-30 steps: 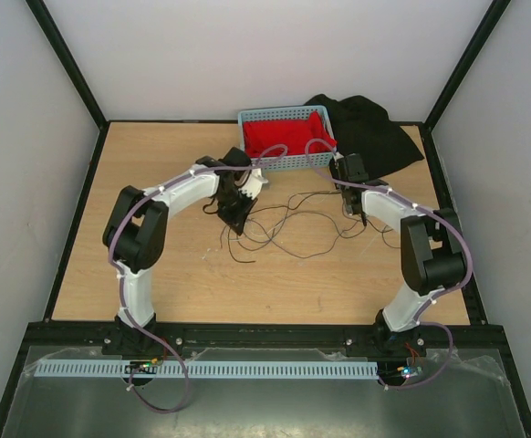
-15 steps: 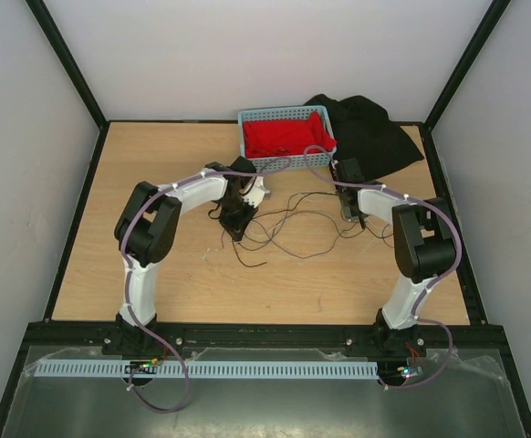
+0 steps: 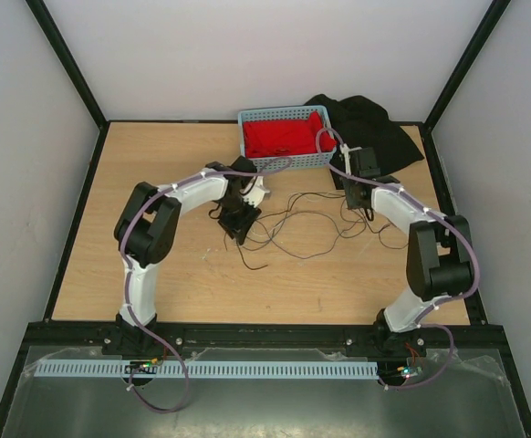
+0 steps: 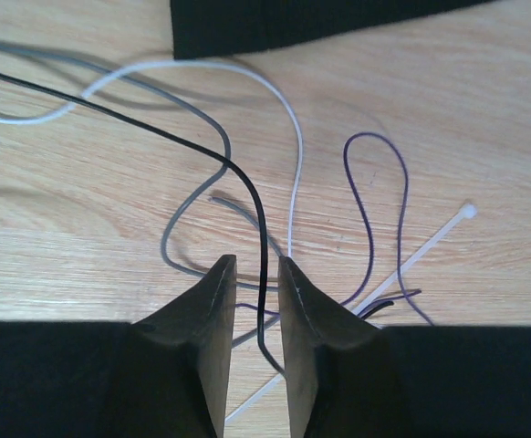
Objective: Zip-tie the wires
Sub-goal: Straighten the cable at the center of the board, then pick up the ribbon at the center of the board.
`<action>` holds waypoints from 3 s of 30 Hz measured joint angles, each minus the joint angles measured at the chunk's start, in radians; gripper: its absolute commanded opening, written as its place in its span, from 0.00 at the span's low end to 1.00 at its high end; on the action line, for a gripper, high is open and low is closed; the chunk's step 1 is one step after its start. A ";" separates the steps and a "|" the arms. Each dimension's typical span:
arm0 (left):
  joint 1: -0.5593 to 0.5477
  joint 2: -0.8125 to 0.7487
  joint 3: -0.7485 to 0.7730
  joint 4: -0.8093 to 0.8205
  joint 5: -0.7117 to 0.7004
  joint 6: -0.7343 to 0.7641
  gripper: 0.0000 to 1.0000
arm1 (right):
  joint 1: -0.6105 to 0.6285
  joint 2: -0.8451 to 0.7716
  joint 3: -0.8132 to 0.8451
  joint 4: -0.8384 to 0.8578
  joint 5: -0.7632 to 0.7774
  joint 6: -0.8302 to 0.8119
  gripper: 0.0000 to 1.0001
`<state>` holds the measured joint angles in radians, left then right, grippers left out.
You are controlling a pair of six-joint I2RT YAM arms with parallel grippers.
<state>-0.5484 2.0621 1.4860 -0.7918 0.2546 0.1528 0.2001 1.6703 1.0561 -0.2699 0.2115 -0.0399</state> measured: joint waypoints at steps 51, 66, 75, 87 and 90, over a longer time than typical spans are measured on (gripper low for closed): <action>0.382 -1.059 -0.724 0.824 0.058 -0.451 0.89 | -0.360 -0.125 -0.122 0.235 -0.018 0.309 0.54; 0.318 -1.049 -0.724 0.855 0.025 -0.400 0.89 | -0.361 0.042 -0.056 0.236 0.061 0.309 0.47; 0.318 -1.032 -0.724 0.855 0.024 -0.398 0.89 | -0.364 0.122 -0.030 0.243 0.062 0.309 0.46; 0.319 -1.008 -0.724 0.855 0.022 -0.387 0.89 | -0.365 0.148 -0.030 0.262 0.063 0.310 0.39; 0.319 -1.005 -0.724 0.856 0.021 -0.386 0.89 | -0.365 0.151 -0.030 0.271 0.064 0.310 0.39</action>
<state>-0.2298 1.0573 0.7616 0.0639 0.2760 -0.2333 -0.1646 1.8214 1.0260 0.0013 0.2756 0.2703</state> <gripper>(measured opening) 0.893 0.390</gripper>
